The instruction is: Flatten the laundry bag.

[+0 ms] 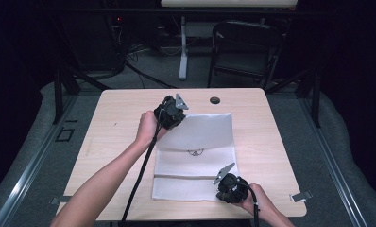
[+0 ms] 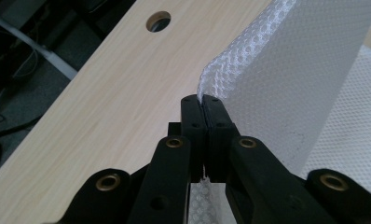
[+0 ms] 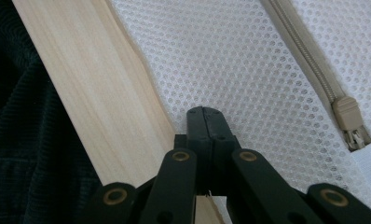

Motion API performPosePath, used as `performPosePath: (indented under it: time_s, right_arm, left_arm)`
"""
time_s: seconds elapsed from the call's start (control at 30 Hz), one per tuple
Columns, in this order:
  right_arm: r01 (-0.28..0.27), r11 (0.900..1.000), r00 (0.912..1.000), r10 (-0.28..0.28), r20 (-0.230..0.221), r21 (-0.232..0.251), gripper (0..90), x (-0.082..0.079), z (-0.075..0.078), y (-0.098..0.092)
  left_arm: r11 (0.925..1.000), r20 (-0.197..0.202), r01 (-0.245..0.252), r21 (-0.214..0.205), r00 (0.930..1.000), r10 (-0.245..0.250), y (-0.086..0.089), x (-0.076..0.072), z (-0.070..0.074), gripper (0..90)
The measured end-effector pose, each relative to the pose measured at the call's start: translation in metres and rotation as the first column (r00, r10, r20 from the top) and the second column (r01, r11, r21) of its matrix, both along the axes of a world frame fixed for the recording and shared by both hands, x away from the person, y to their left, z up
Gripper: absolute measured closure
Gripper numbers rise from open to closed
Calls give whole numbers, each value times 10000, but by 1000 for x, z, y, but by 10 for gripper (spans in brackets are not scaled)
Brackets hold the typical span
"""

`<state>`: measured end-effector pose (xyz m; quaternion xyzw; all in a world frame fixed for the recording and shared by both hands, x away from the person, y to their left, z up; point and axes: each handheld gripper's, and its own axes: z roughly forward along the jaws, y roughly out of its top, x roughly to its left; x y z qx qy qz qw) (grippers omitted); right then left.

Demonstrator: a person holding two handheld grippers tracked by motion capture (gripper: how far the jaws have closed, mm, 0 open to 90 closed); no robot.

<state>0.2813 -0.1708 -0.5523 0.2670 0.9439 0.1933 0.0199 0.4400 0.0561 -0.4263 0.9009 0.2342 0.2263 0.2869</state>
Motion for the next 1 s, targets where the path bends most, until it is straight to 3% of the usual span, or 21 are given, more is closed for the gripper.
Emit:
performPosePath:
  time_s: [0.1,0.2,0.3,0.33,0.37,0.4,0.47,0.57,0.63,1.0]
  right_arm:
    - [-34,9999,10000,34,-24,153,900,-1,-1,0]
    - [-155,9998,9999,155,-14,-103,900,-1,1,0]
    - [-30,9998,9999,32,-128,180,900,-2,-1,0]
    - [-206,9997,9997,204,-155,-135,900,0,1,-1]
    - [-192,9997,9996,189,-232,-120,900,1,1,-2]
    - [26,9995,9994,-15,-335,330,900,0,-1,-2]
    - [-57,9999,9994,62,-337,140,900,2,0,-3]
    - [-17,9994,9990,33,-457,353,900,0,-1,-2]
    - [-174,9998,9991,177,-396,79,900,0,0,-1]
    - [-171,9998,9971,180,-738,133,900,-4,0,3]
  left_arm:
    - [9999,155,-150,59,9998,149,0,3,0,891]
    - [9992,283,-380,113,9989,376,0,7,0,891]
    - [9982,428,-581,111,9974,576,-1,10,-2,890]
    - [9979,448,-648,89,9969,643,-2,12,-3,891]
    - [9975,438,-697,69,9966,694,-2,13,-4,890]
    - [9972,435,-752,35,9962,750,-2,15,-5,891]
    - [9963,404,-859,-34,9955,860,-2,18,-7,891]
    - [9945,396,-1046,-66,9937,1047,-2,23,-11,891]
    - [9934,338,-1149,-72,9928,1151,-3,26,-14,890]
    - [9878,235,-1559,-55,9875,1560,-11,41,-31,890]
